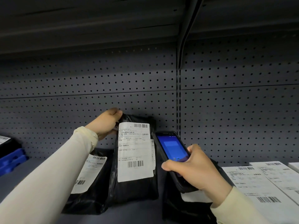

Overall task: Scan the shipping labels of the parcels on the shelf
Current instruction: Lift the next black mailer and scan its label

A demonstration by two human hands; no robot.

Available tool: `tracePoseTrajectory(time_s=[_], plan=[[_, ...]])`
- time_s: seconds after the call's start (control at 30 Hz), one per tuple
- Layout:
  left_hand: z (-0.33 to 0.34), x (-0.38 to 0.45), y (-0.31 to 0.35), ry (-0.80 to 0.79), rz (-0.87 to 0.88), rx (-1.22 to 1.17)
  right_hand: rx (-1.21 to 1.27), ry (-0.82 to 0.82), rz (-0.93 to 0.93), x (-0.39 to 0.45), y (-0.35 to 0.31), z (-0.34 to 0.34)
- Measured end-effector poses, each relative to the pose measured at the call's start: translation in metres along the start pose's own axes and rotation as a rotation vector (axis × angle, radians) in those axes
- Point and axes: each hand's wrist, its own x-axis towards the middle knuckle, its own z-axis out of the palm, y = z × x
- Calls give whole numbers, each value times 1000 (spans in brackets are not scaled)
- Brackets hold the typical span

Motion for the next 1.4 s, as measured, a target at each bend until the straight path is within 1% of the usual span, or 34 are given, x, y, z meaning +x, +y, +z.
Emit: tracePoseTrajectory(time_s=[0.1, 0.27, 0.37, 0.47, 0.57, 0.63, 0.83, 0.93, 1.03, 1.1, 1.23, 1.3, 1.4], plan=[[7, 4, -7, -47, -69, -3, 8, 14, -15, 3, 0, -4], [21, 7, -28, -204, -205, 47, -17, 42, -31, 6, 1, -11], [34, 9, -40, -267, -260, 183, -39, 53, -26, 8, 3, -13], [43, 14, -53, -306, -264, 280, -37, 57, -27, 9, 5, -14], [47, 21, -62, -311, -241, 264, -56, 56, -23, 10, 7, -16], [45, 24, -68, -317, -224, 295, -72, 58, -26, 11, 8, -17], [36, 27, -89, -325, -164, 609, -83, 64, -32, 11, 9, -17], [37, 24, -92, -320, -114, 653, -88, 44, -26, 11, 8, -15], [38, 20, -92, -304, -35, 763, -92, 25, -20, 14, 8, -12], [37, 19, -93, -282, -8, 827, -97, 23, -23, 15, 9, -10], [33, 14, -86, -212, 38, 874, -89, 35, -40, 18, 9, -8], [31, 10, -80, -166, 102, 912, -89, 35, -44, 20, 9, -7], [32, 1, -69, -83, 261, 916, -113, 39, -53, 22, 9, -4]])
